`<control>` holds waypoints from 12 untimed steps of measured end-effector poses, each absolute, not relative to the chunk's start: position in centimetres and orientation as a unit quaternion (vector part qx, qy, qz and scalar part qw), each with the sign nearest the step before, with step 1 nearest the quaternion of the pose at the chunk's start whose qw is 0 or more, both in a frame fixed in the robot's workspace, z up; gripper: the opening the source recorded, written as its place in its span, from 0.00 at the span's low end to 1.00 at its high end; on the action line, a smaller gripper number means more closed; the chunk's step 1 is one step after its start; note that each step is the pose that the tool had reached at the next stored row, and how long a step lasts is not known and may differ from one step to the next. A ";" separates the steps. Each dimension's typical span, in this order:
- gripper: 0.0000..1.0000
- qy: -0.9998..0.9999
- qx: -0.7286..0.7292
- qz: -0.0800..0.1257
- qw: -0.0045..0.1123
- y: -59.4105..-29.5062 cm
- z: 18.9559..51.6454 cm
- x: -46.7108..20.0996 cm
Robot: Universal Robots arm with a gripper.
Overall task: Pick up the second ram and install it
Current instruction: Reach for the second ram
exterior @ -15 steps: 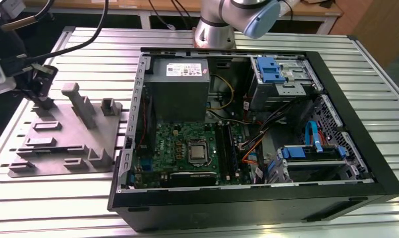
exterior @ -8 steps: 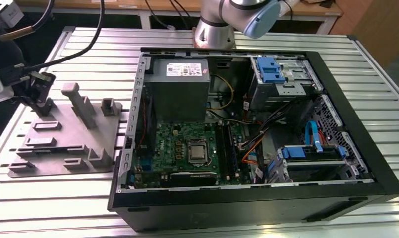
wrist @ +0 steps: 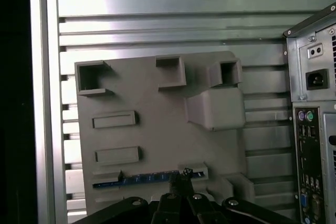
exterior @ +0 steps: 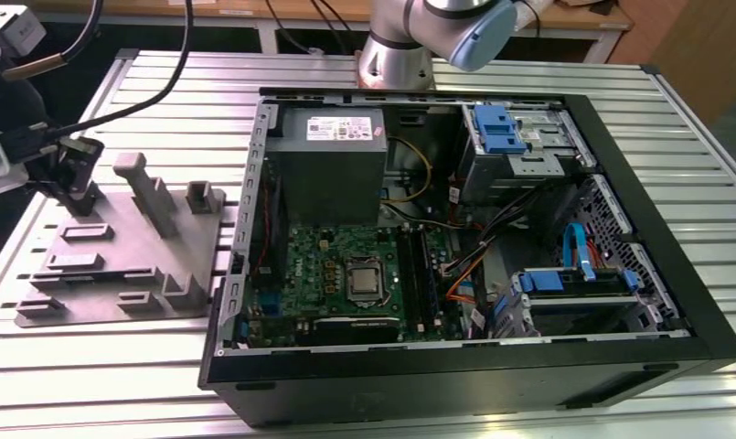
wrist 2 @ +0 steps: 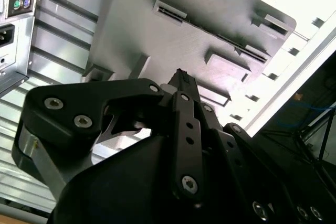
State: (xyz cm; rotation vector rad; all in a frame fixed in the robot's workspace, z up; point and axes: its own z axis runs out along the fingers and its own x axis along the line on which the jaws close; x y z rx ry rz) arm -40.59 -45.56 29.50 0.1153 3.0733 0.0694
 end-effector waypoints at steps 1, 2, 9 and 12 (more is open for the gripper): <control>0.10 0.999 0.038 0.023 0.033 -45.6 29.3 -40.6; 0.10 0.999 0.037 0.023 0.033 -45.6 29.1 -40.6; 0.10 0.999 0.037 0.022 0.033 -45.7 28.6 -40.7; 0.10 0.999 0.037 0.022 0.033 -45.7 28.6 -40.8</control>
